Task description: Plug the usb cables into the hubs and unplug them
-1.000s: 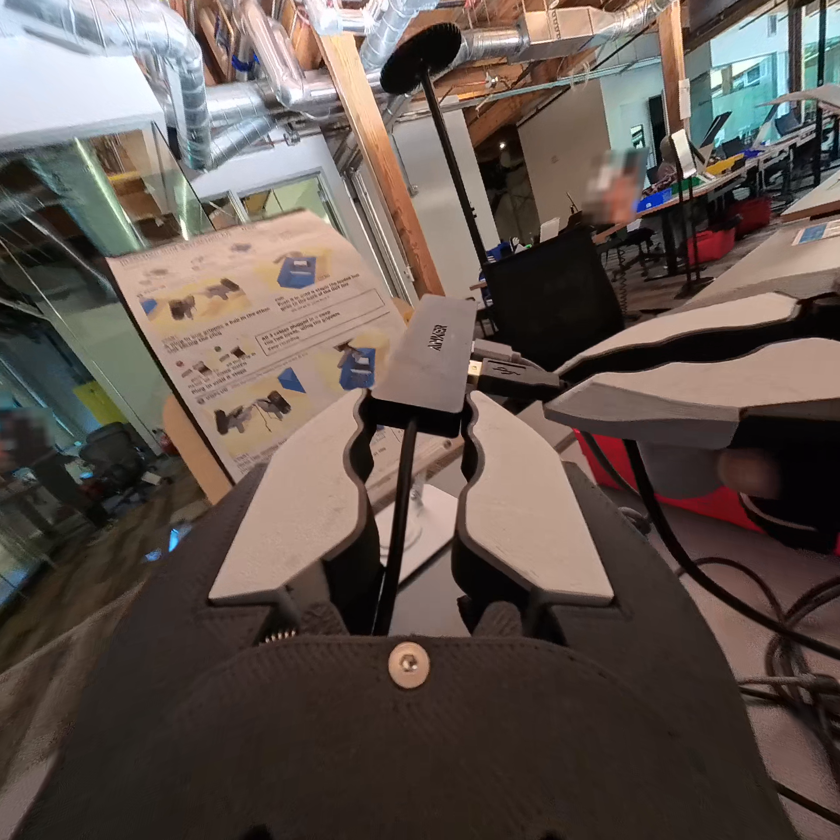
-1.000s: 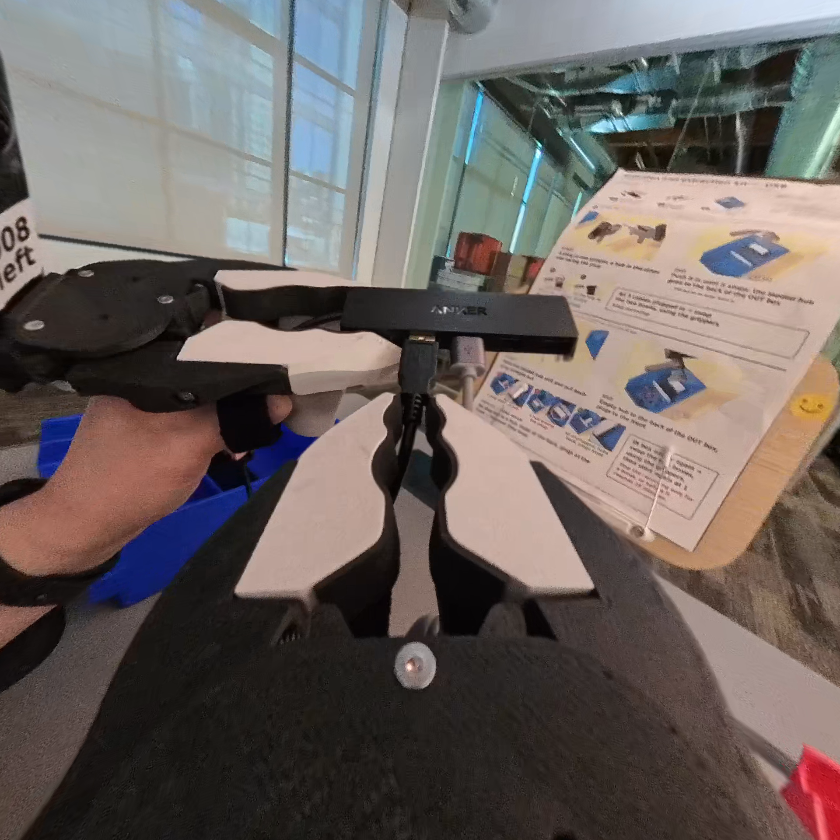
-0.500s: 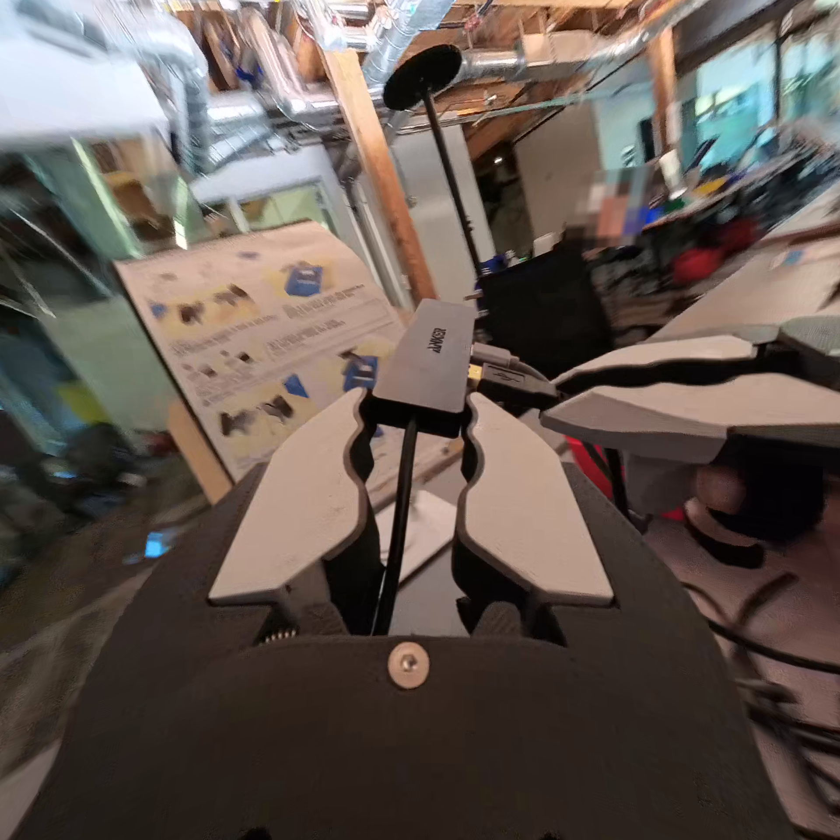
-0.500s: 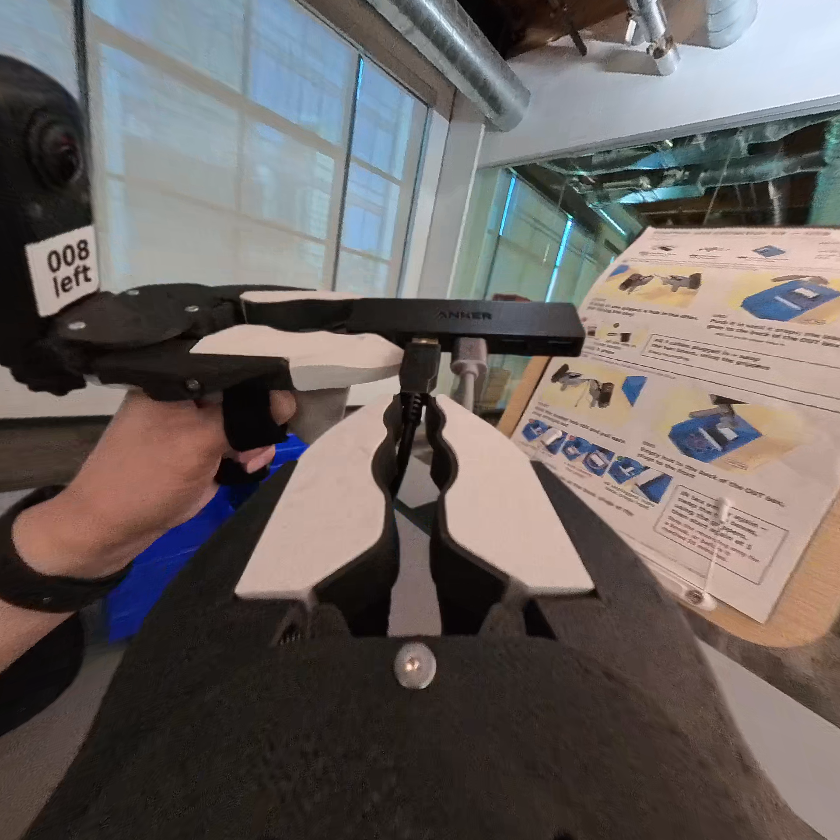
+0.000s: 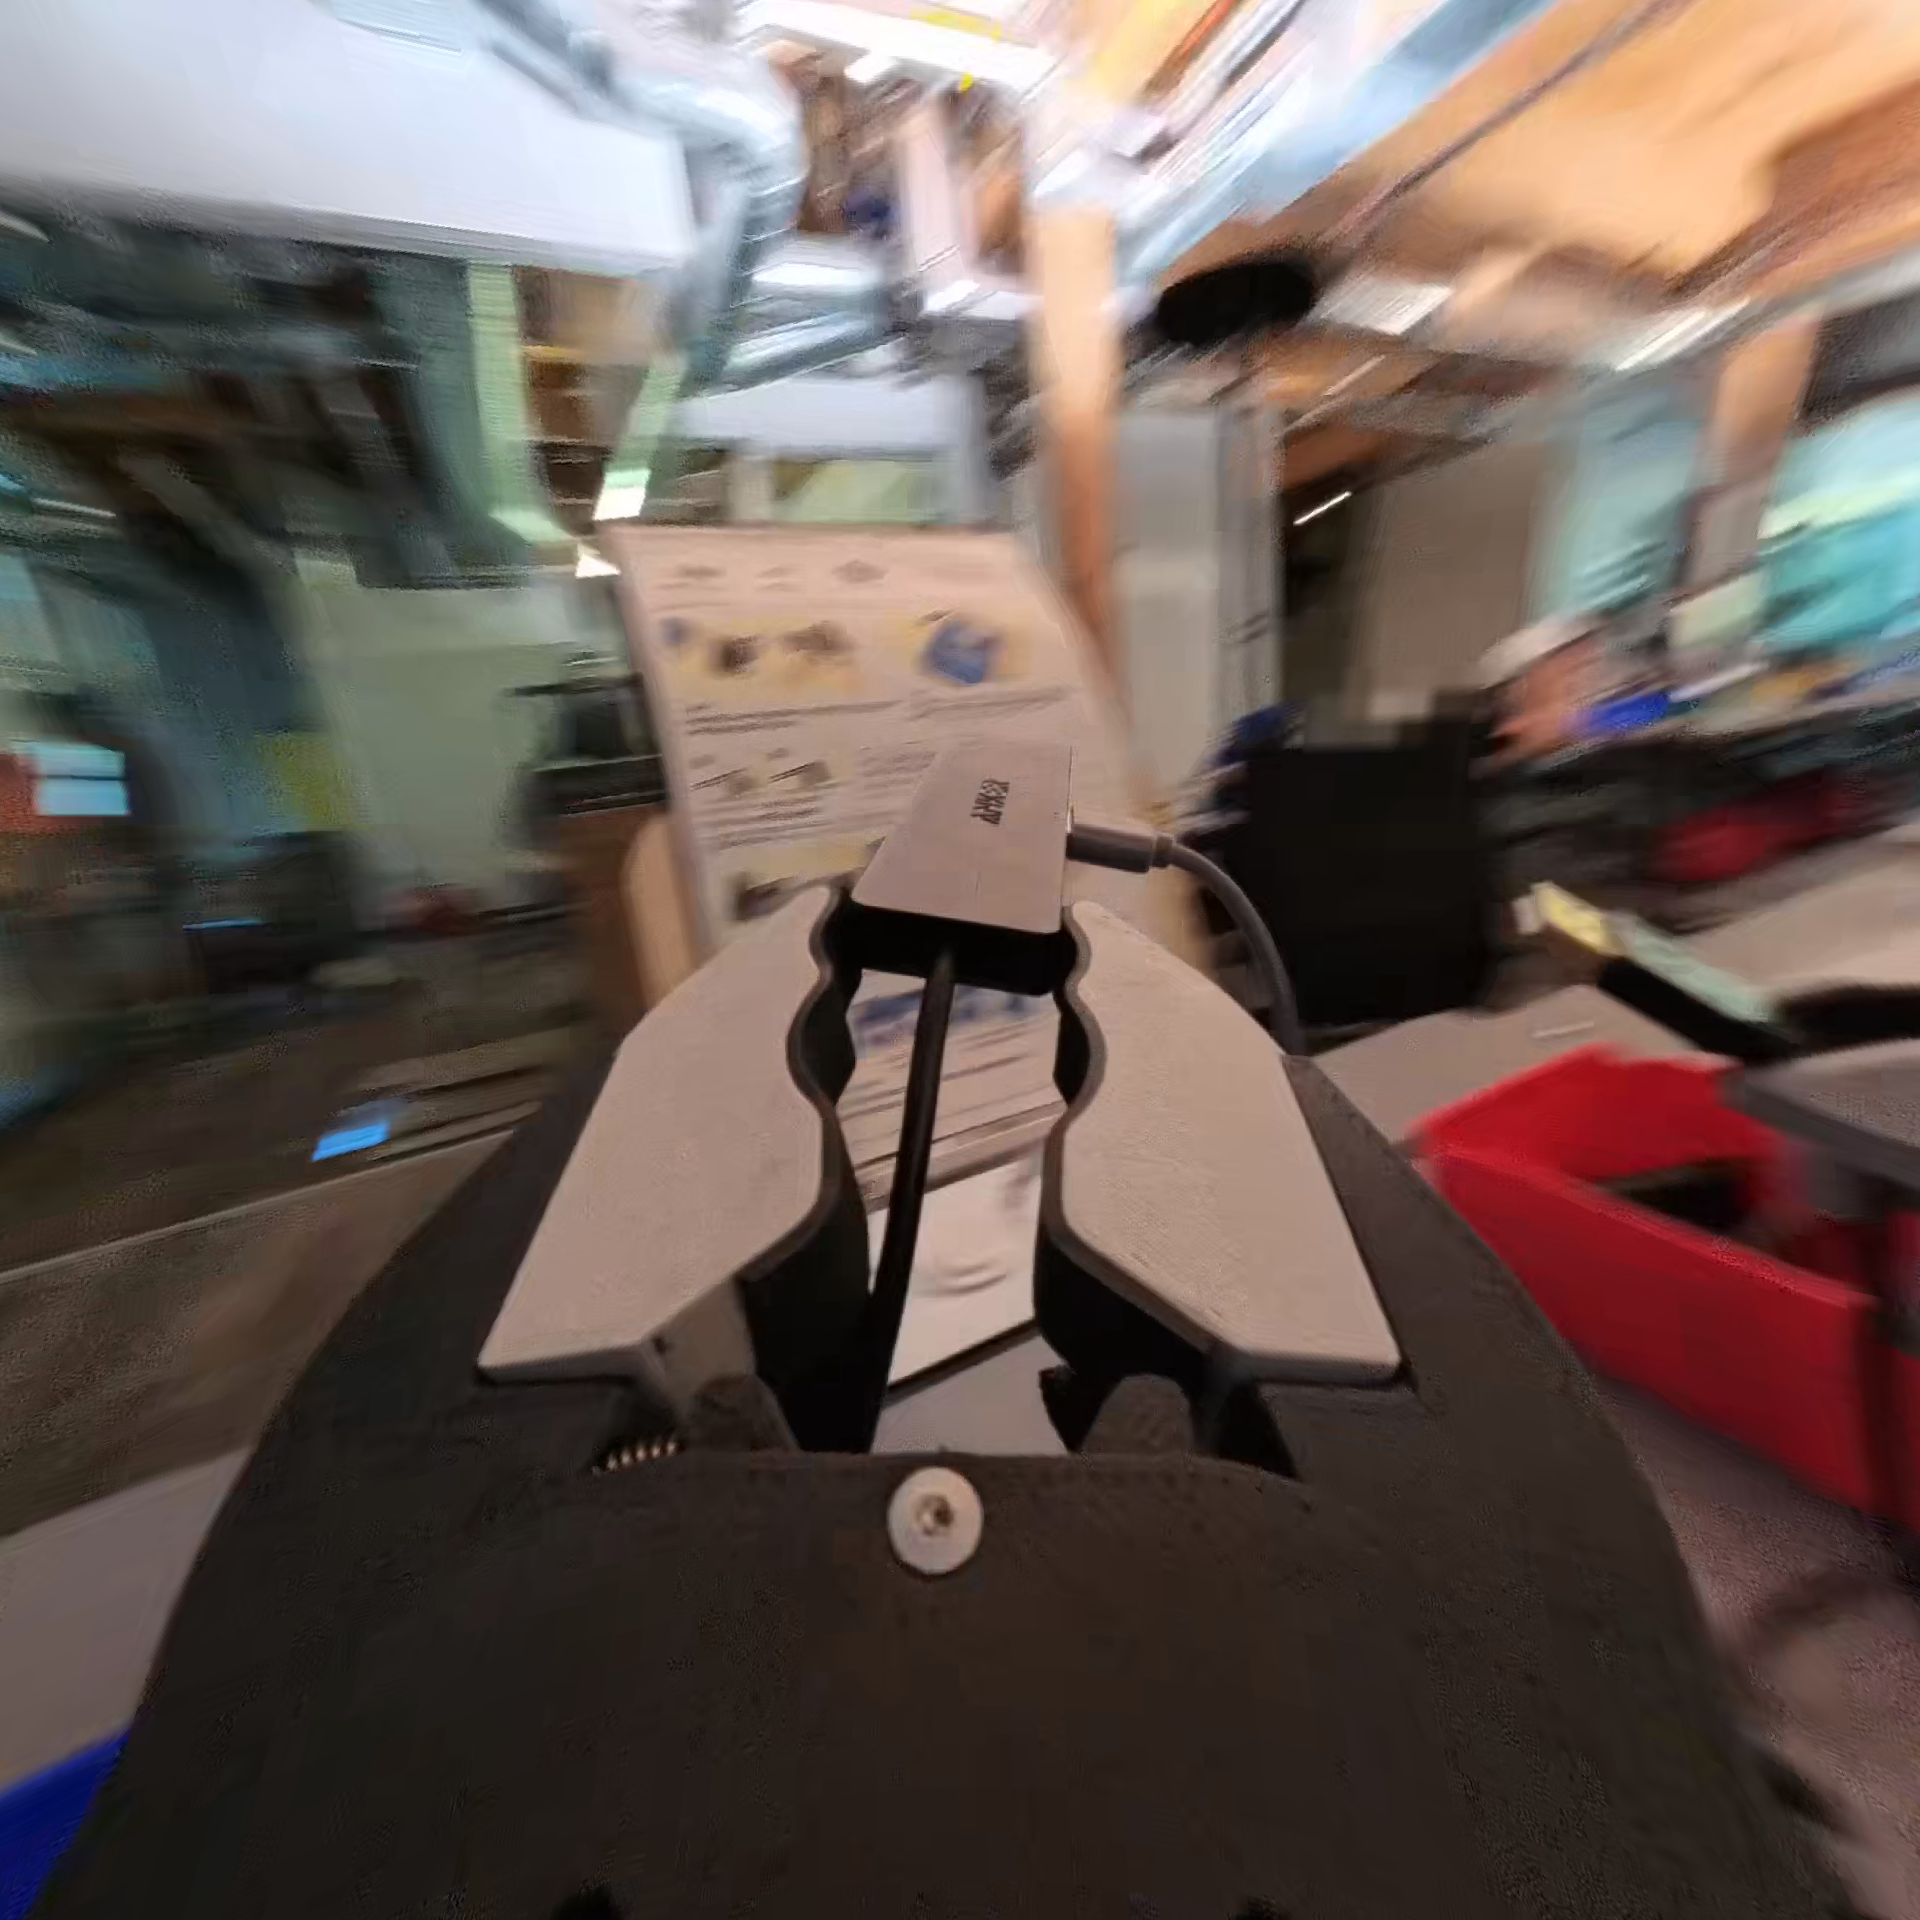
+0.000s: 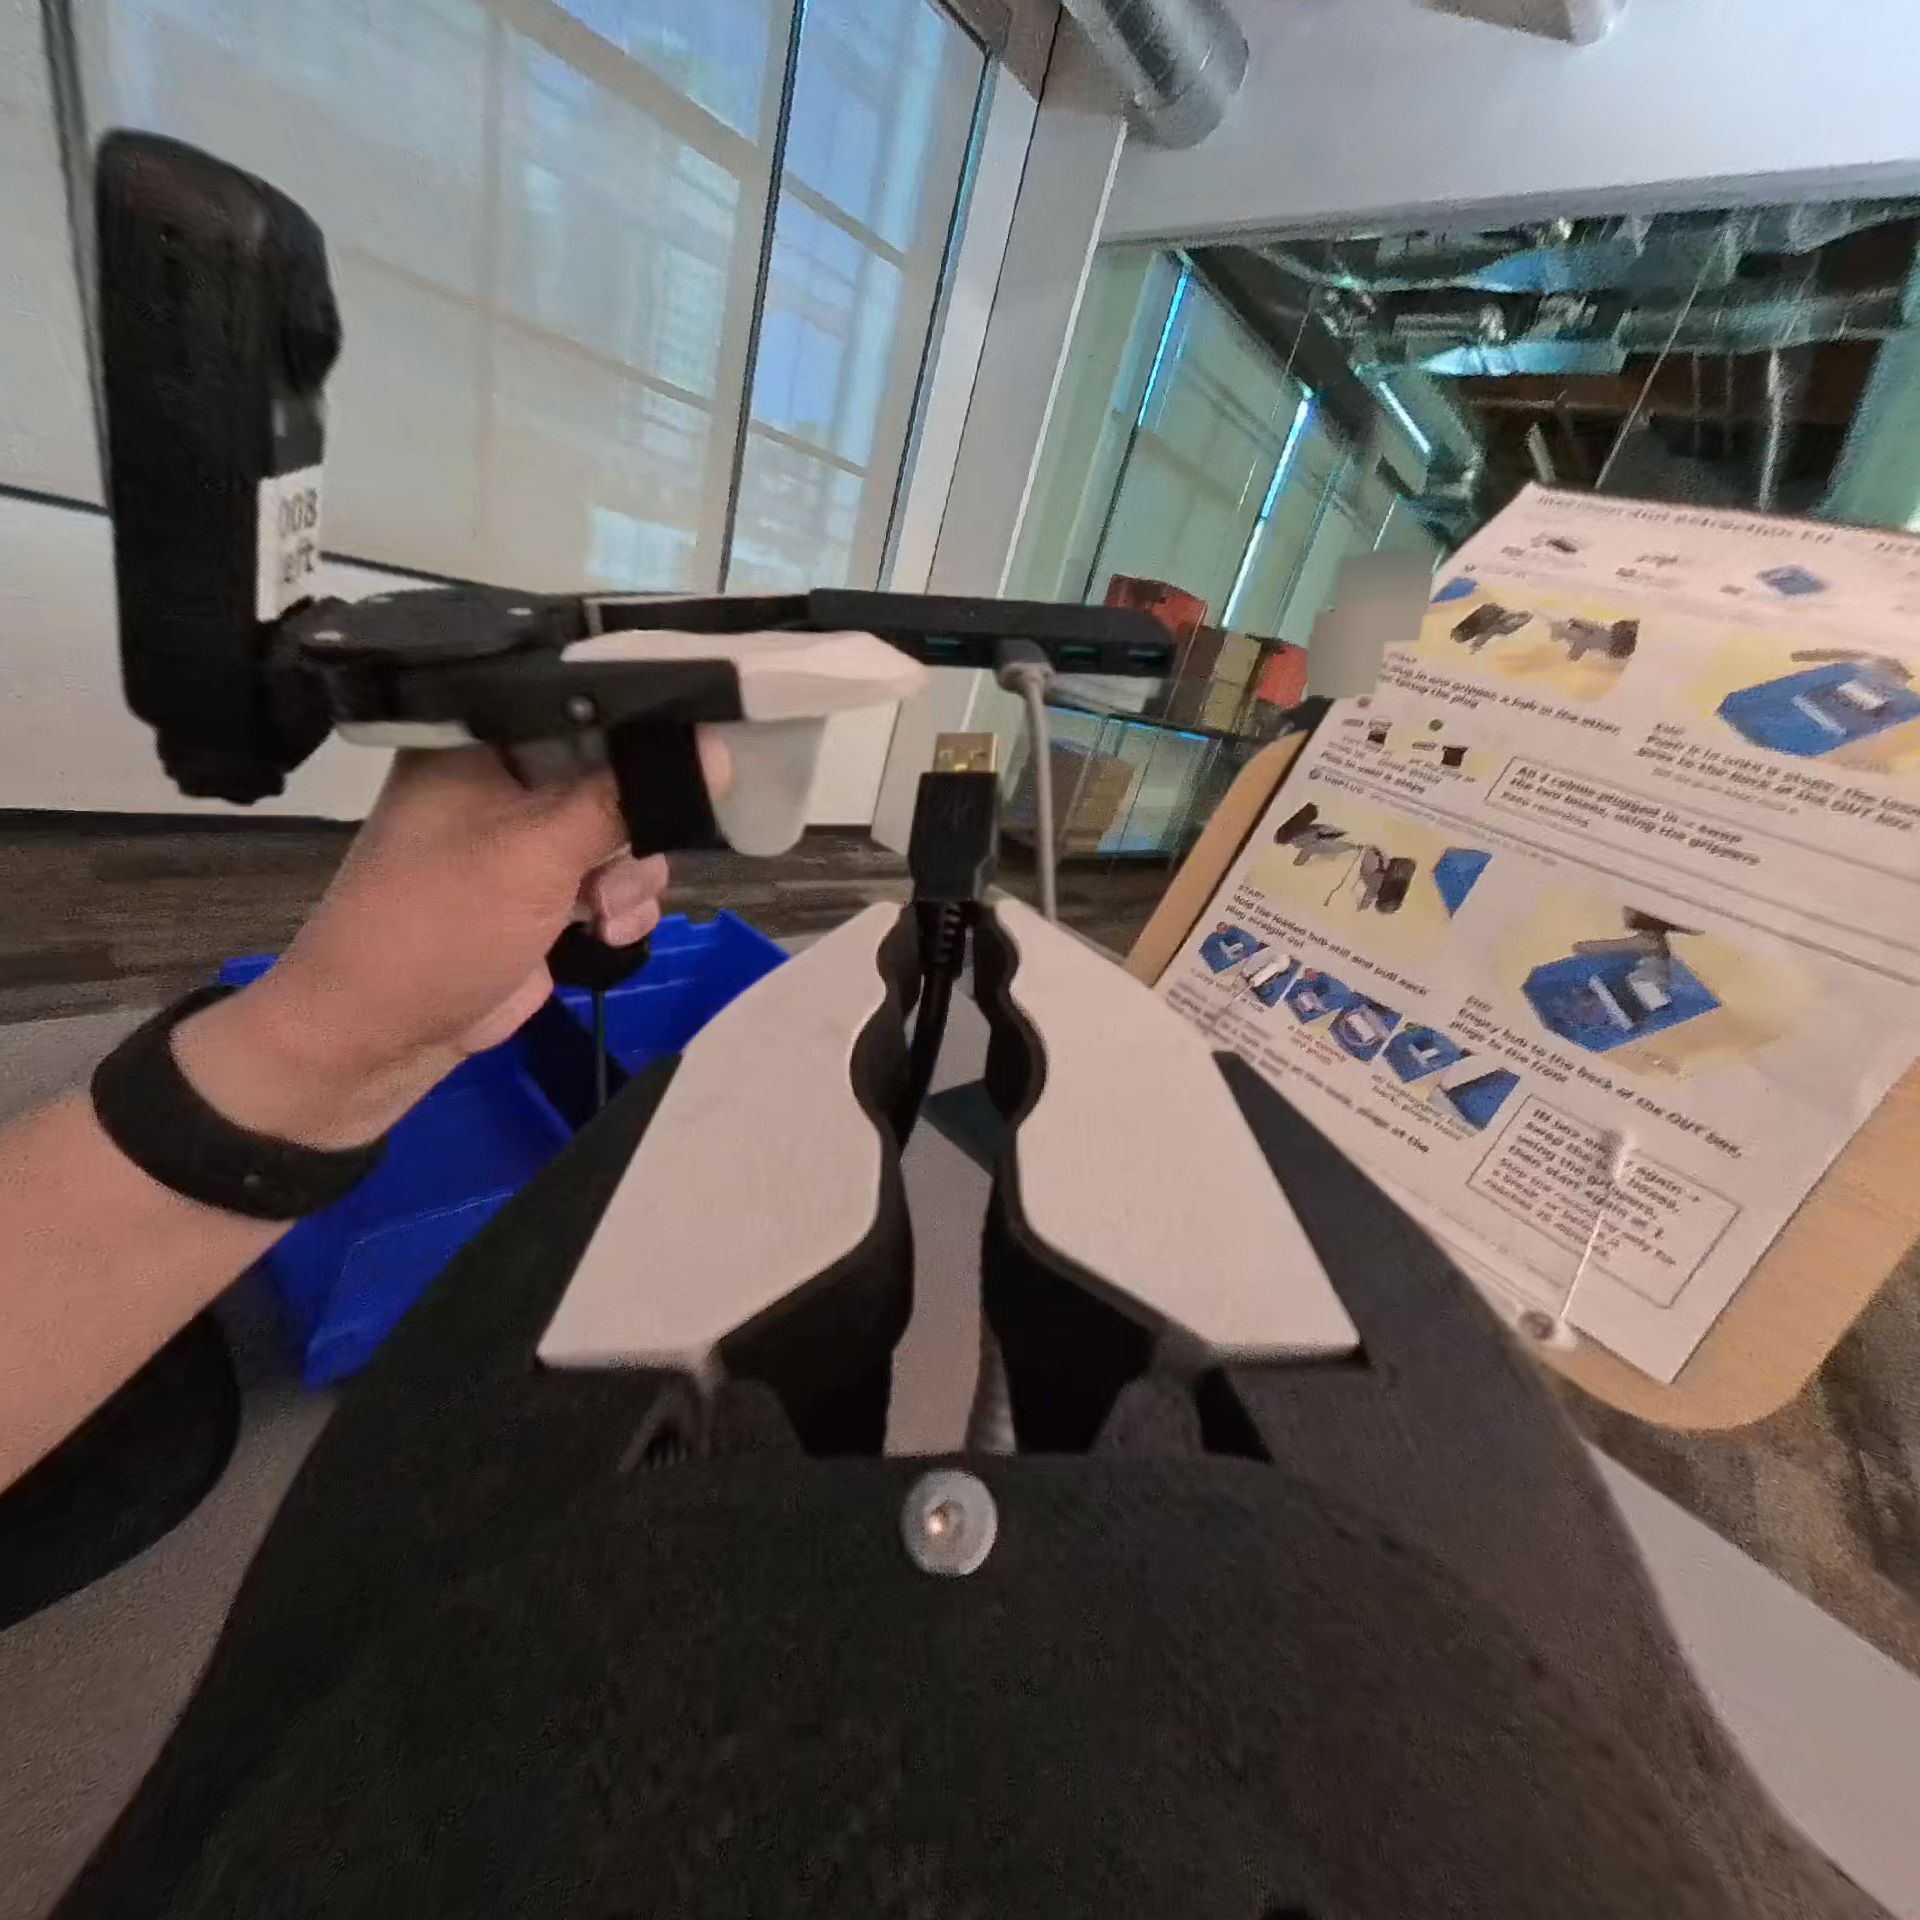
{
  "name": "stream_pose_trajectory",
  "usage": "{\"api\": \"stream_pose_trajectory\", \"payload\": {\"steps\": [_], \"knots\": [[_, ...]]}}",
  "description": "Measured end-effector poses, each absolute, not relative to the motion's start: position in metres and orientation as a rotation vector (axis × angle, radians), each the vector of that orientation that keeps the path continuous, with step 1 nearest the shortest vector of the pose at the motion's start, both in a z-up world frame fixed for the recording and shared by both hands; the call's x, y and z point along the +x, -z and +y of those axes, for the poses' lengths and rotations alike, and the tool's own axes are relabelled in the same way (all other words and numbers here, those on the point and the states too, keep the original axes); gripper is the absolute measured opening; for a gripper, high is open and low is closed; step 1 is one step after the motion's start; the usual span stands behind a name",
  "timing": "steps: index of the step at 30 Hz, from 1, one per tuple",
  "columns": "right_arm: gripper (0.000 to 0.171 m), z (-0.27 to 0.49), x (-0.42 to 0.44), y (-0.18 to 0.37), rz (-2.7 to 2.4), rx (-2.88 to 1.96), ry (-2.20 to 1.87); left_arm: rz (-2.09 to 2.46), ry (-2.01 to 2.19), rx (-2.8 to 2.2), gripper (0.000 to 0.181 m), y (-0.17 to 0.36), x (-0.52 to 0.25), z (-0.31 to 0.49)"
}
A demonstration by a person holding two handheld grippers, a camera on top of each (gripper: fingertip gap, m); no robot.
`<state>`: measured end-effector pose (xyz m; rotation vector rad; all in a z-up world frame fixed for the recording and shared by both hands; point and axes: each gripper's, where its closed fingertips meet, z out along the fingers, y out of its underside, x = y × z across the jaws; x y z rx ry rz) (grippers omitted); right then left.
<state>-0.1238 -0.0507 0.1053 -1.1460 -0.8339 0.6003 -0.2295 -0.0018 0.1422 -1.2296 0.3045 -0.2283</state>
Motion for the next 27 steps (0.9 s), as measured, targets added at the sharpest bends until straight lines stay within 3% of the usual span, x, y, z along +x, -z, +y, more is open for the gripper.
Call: {"api": "stream_pose_trajectory", "payload": {"steps": [2, 6, 14, 16, 22, 27], "knots": [[0.011, -0.059, -0.112, -0.117, -0.835, -1.135, -0.625, 0.33, 0.436, -1.157, 0.035, -0.156, -0.236, -0.018], [0.011, -0.059, -0.077, -0.104, -0.946, -1.302, -0.718, 0.35, 0.411, -1.148, 0.035, -0.166, -0.245, -0.031], [0.012, -0.059, -0.033, 0.062, -1.226, -1.787, -0.538, 0.39, 0.268, -1.166, 0.035, -0.173, -0.25, -0.042], [0.015, -0.078, -0.041, 0.089, -1.31, -1.801, -0.647, 0.402, 0.303, -1.163, 0.035, -0.177, -0.248, -0.048], [0.069, -0.112, -0.038, 0.071, -1.469, -1.681, -0.871, 0.401, 0.301, -1.181, 0.035, -0.176, -0.253, -0.049], [0.079, -0.131, -0.01, 0.101, -1.876, -1.631, -0.394, 0.402, 0.327, -1.195, 0.035, -0.173, -0.254, -0.046]]}}
